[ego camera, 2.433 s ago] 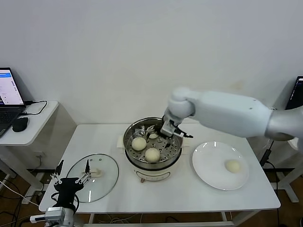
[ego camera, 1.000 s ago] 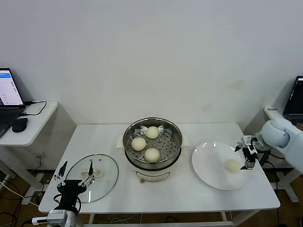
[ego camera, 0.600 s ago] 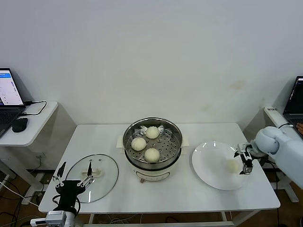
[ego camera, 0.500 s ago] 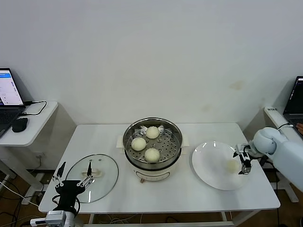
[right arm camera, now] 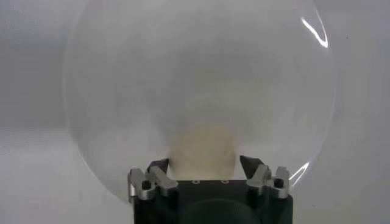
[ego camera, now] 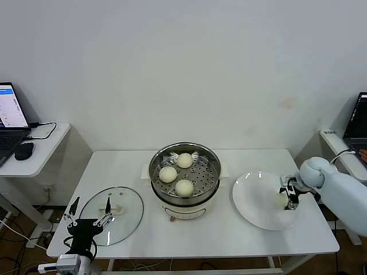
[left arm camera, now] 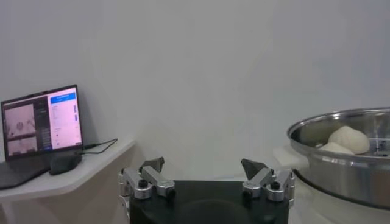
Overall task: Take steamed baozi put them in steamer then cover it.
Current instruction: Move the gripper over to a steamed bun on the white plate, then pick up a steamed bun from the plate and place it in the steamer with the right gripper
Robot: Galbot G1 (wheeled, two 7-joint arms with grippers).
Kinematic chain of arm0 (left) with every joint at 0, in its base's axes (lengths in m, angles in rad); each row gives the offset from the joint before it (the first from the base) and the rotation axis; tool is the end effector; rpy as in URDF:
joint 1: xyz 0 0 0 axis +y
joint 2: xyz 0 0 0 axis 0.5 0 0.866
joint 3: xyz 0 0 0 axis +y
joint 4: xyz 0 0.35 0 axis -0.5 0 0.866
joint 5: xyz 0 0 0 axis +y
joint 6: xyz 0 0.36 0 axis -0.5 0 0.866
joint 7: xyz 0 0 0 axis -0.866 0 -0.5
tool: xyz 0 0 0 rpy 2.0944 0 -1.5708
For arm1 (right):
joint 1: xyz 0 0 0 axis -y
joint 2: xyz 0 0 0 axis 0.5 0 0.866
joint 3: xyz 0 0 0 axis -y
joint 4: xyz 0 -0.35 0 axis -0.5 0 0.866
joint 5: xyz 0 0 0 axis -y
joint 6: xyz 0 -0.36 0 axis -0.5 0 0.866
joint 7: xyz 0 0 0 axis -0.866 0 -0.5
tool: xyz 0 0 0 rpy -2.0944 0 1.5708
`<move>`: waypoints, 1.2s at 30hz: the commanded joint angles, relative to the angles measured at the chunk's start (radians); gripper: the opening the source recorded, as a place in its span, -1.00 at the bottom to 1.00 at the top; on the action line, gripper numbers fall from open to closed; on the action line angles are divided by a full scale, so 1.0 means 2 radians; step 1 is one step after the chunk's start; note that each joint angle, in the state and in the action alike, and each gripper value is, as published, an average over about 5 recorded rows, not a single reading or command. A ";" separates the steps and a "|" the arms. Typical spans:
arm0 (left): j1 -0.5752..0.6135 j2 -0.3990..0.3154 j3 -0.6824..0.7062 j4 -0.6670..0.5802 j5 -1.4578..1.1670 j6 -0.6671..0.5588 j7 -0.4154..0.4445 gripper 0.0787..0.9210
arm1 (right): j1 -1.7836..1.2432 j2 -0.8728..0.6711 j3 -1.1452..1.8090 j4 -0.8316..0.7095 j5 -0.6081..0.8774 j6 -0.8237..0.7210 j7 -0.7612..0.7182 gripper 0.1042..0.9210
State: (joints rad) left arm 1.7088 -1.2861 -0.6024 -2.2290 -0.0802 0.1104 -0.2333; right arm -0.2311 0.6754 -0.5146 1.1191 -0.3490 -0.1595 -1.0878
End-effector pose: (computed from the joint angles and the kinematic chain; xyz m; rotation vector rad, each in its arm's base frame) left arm 0.1513 0.0580 -0.2677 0.1991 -3.0357 -0.3203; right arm 0.5023 -0.2213 -0.2466 1.0778 -1.3458 1.3709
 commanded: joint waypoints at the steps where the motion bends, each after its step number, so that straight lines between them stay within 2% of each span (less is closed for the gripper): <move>1: 0.000 0.000 0.000 0.000 0.000 0.000 0.000 0.77 | -0.003 0.011 0.006 -0.011 -0.007 0.000 0.003 0.35; 11: 0.001 0.004 0.003 -0.003 0.002 0.001 0.000 0.77 | 0.067 -0.038 -0.048 0.060 0.059 -0.023 -0.006 0.18; 16: 0.000 0.006 0.003 -0.005 0.001 0.002 0.000 0.77 | 0.153 -0.077 -0.107 0.116 0.130 -0.052 -0.007 0.16; 21: -0.002 0.009 0.004 -0.005 0.001 0.005 0.000 0.77 | 0.299 -0.089 -0.220 0.178 0.240 -0.105 0.005 0.17; 27: -0.011 0.009 0.010 -0.004 0.002 0.007 0.000 0.77 | 0.446 -0.034 -0.342 0.225 0.358 -0.165 0.047 0.18; 36: -0.017 0.003 0.014 0.004 0.003 0.008 0.001 0.77 | 0.489 0.093 -0.387 0.229 0.490 -0.247 0.118 0.18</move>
State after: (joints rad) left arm 1.6774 -1.2796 -0.5759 -2.2249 -0.0755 0.1276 -0.2317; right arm 0.5334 0.6901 -1.1077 1.5087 0.3374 -0.4953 -0.9621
